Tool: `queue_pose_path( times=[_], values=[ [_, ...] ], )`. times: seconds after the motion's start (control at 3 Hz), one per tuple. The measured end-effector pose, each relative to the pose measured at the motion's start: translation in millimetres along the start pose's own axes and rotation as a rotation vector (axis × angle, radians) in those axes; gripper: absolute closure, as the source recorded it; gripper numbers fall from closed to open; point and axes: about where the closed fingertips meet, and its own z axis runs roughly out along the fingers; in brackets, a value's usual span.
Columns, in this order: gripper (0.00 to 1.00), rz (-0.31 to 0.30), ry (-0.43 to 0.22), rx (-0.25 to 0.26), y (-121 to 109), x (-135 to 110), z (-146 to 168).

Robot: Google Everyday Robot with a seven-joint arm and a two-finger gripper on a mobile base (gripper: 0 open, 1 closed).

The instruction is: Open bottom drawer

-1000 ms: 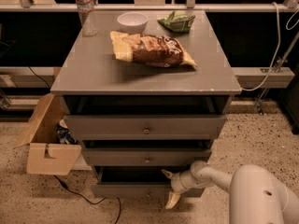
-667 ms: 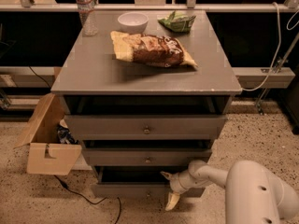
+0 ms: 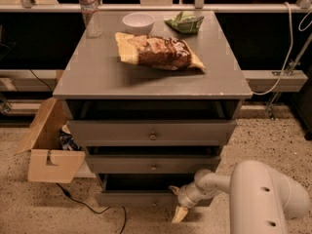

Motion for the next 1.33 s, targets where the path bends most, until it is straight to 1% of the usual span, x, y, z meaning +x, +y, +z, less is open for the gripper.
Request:
queue_pose_path(
  times=[0.33, 0.67, 1.0, 1.33],
  values=[
    [0.43, 0.034, 0.006, -0.043, 22, -3, 3],
    [0.66, 0.034, 0.006, -0.043, 22, -5, -1],
    [0.96, 0.05, -0.032, -0.055, 48, -17, 9],
    [1.0, 0.05, -0.032, -0.055, 49, -14, 6]
  ],
)
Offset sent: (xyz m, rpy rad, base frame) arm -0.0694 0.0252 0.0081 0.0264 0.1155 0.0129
